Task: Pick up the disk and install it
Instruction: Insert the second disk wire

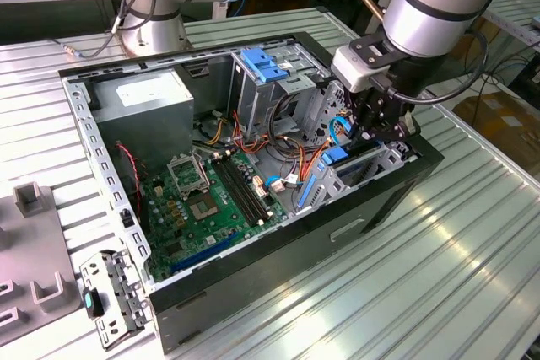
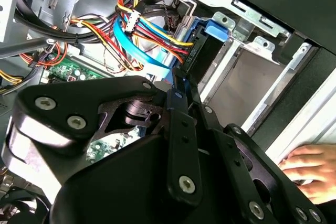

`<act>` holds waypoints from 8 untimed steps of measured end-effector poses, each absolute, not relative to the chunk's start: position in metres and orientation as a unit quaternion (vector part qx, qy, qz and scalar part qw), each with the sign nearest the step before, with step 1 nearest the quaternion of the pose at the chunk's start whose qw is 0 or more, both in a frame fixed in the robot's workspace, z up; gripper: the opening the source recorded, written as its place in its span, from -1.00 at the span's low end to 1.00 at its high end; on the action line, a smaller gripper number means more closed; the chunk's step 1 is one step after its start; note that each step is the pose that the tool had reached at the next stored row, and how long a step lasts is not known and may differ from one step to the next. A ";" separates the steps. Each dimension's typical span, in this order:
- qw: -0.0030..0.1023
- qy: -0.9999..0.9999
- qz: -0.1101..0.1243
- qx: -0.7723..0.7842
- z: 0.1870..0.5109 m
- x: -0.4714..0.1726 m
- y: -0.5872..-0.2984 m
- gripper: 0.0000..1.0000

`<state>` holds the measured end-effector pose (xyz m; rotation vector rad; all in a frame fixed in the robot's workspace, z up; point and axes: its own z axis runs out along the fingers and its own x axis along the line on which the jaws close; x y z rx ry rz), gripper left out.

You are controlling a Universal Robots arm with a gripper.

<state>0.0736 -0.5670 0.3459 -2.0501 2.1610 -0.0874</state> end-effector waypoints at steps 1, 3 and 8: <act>0.081 0.723 -0.029 -0.686 0.345 0.074 -0.567 -0.68; 0.081 0.723 -0.029 -0.686 0.345 0.074 -0.567 -0.68; 0.081 0.723 -0.029 -0.686 0.342 0.074 -0.567 -0.68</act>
